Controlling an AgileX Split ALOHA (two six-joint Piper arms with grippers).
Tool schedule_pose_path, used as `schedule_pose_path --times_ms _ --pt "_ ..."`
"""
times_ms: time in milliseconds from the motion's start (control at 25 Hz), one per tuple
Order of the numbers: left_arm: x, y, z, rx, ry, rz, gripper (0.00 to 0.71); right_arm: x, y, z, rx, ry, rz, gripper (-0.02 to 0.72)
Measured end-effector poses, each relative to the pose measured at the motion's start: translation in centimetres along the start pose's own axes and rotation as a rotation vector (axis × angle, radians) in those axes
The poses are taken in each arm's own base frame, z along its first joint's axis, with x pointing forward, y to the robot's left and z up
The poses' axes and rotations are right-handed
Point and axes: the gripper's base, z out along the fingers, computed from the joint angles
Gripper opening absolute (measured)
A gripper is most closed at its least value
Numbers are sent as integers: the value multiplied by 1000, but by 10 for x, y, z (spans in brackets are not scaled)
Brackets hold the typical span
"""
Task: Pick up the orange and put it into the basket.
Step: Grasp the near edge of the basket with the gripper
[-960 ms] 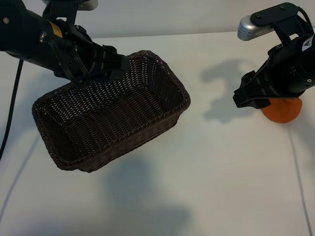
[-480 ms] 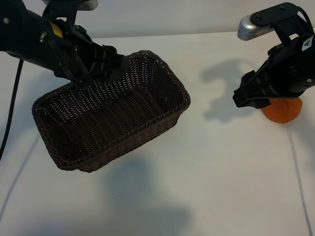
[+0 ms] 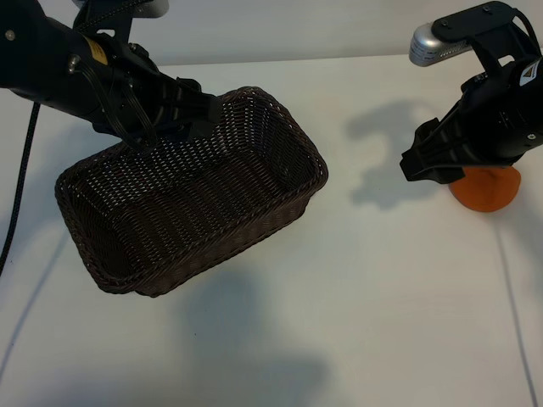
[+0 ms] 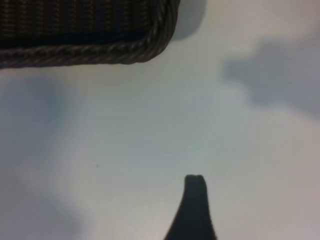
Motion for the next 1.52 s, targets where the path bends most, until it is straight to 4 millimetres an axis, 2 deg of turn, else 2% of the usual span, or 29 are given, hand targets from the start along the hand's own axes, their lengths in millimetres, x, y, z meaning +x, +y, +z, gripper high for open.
schedule_pose_path --times_ms 560,640,760,880,1000,1160,1520 --pt "0 -3 -3 36 -3 -53 592 -1 0 0 3 -16 1 585" --pt "2 0 -12 -15 11 -52 592 -1 0 0 3 -16 1 585" --pt "11 11 -37 -131 -13 -103 592 -1 0 0 3 -16 1 585" --pt "32 27 -63 -275 -45 -172 592 -1 0 0 3 -16 1 585" --pt "61 41 -73 -379 -48 -269 592 -1 0 0 3 -16 1 585" --pt "91 51 -63 -421 -47 -409 592 -1 0 0 3 -16 1 585" --pt "123 84 -15 -421 -13 -674 592 -1 0 0 2 -9 1 585"
